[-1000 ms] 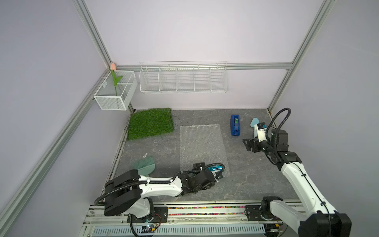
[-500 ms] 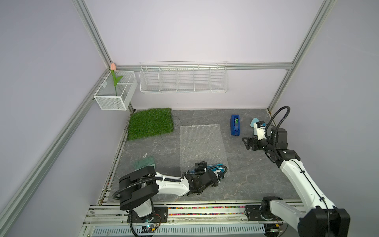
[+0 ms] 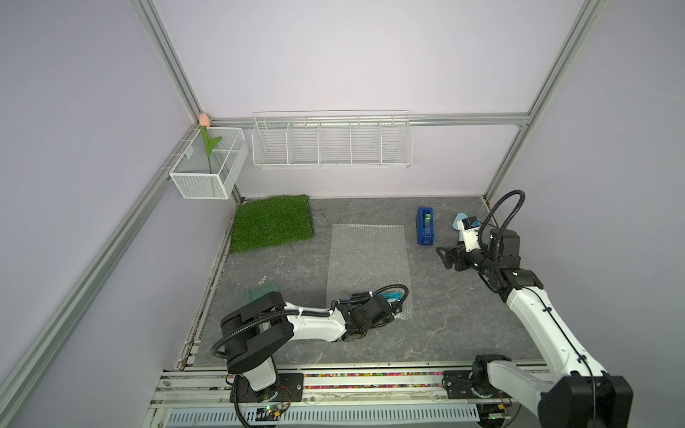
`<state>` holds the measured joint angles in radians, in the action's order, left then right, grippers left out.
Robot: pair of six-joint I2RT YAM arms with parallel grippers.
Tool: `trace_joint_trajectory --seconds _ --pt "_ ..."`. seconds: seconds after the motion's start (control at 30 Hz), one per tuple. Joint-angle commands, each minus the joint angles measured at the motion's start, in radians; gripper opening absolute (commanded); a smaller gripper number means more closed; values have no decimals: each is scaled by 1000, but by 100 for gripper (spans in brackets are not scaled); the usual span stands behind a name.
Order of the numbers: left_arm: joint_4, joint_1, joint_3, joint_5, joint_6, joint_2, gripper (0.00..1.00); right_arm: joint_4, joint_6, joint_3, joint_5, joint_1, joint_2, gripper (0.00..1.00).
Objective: Wrap wine bottles in bubble wrap
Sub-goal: Wrap the wine bottle in bubble wrap.
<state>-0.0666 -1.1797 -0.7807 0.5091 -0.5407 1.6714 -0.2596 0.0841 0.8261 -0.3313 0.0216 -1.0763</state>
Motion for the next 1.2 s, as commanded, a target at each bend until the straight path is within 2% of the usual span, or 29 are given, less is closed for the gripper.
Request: trace_joint_trajectory --seconds 0.0,0.3,0.47,0.63,0.8,1.0,1.17 --pt "-163 32 -35 -99 7 41 56 31 45 -19 -34 8 16 88" --pt "-348 117 -186 -268 8 111 52 -47 241 -10 -11 113 35 88" --pt "-466 195 -277 -452 5 107 49 -108 365 -31 15 135 112 88" --pt "-613 263 -387 -646 -40 146 42 -218 613 -80 8 192 229 88" --pt "-728 299 -483 -738 -81 238 34 -343 837 -130 49 360 269 88" --pt "-881 353 -637 -881 -117 344 22 -299 928 -217 137 553 322 88" --pt "-1044 376 -777 -952 -169 449 21 -158 965 -297 229 702 302 88"
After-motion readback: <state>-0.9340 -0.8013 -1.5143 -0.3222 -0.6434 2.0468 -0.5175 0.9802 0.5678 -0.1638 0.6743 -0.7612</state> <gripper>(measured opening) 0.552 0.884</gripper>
